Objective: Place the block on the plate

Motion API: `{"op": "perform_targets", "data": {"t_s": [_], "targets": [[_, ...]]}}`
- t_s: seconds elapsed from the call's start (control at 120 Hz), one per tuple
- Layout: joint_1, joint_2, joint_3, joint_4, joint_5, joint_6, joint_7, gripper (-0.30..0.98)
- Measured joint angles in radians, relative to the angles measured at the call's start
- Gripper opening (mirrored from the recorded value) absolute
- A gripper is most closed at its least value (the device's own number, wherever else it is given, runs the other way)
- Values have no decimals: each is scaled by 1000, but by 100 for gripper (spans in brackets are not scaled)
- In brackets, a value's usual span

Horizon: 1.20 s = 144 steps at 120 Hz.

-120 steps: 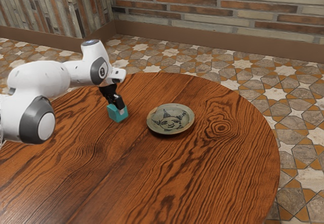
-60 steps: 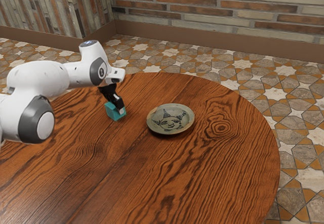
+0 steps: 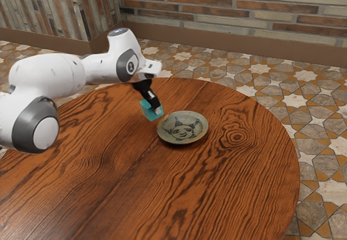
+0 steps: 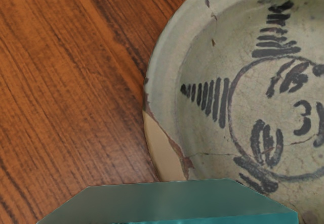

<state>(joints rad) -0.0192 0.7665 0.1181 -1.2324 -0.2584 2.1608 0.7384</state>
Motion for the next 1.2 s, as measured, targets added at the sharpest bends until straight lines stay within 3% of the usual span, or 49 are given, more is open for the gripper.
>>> {"op": "perform_targets", "data": {"t_s": [0.375, 0.55, 0.767, 1.017, 1.2], "targets": [[-15, 71, -145, 71, -5, 76, -1, 35], [-13, 85, -156, 53, -1, 93, -1, 35], [-13, 75, -149, 43, 24, 82, 4, 55], [-36, -131, -145, 28, 143, -128, 1, 64], [-54, -351, -144, -150, 217, -265, -5, 67]]}}
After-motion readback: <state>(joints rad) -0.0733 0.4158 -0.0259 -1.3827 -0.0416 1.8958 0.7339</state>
